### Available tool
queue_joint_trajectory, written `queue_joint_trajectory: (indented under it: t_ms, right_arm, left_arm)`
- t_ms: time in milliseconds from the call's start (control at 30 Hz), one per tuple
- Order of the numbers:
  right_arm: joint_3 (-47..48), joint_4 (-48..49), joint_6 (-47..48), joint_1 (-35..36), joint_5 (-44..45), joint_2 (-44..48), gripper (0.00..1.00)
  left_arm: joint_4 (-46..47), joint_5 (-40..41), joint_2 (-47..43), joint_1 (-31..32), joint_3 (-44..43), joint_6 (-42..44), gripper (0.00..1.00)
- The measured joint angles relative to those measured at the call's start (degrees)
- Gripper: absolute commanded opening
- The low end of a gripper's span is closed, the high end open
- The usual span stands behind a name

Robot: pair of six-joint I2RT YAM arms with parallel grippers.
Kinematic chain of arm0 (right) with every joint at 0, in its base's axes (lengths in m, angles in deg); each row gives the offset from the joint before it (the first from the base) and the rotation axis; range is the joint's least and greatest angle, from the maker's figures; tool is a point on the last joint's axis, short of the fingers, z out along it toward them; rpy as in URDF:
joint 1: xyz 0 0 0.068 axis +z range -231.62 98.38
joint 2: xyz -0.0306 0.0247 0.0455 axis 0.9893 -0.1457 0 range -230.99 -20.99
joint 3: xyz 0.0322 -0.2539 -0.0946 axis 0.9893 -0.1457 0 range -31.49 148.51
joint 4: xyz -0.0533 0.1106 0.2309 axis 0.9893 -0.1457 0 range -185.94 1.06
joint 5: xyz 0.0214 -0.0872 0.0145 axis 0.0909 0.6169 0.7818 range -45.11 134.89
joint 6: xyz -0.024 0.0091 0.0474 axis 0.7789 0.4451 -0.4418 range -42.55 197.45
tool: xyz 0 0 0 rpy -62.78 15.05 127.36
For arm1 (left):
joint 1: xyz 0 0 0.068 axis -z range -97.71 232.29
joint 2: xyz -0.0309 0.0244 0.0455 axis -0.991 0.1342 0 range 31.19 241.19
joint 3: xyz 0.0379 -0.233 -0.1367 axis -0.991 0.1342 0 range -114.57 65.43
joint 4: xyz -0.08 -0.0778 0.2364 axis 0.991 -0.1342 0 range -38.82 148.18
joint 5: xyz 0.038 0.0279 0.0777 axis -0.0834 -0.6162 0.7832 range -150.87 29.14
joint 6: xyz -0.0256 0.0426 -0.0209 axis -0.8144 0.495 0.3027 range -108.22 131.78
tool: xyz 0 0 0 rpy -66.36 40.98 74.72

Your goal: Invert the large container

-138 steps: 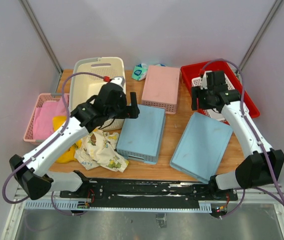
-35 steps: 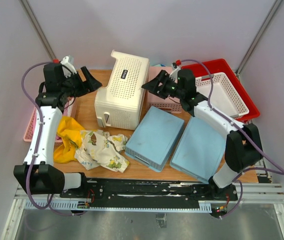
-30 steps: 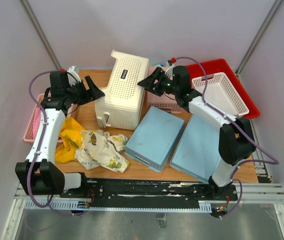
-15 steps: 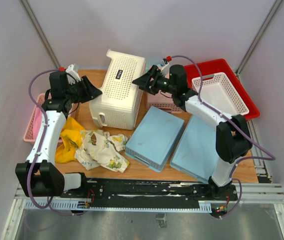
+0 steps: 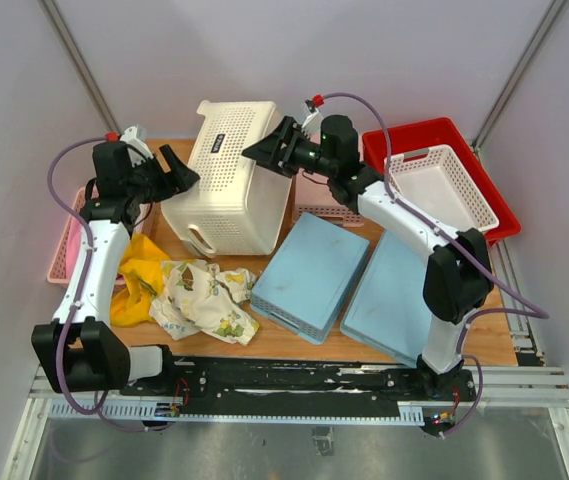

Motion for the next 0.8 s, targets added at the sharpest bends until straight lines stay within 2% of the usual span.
queue_joint_trajectory:
  t_ms: [167,567,800]
  right_arm:
    - [7.0,-0.9,1.5,1.4,1.2,-3.6,0.68]
    - [24.7,-1.2,3.0,4.8,1.8,-14.3,0.68]
    - [26.3,-0.8,2.8,7.7,-0.2,-16.6,0.68]
  left_arm:
    - [1.7,3.0,0.9,-0.8,-0.8,0.0,0.90]
    - [1.2,12.7,5.3,-0.8,-4.5,0.5,0.92]
    - [-3.3,15.5,8.5,0.0,-4.8,1.5,0.93]
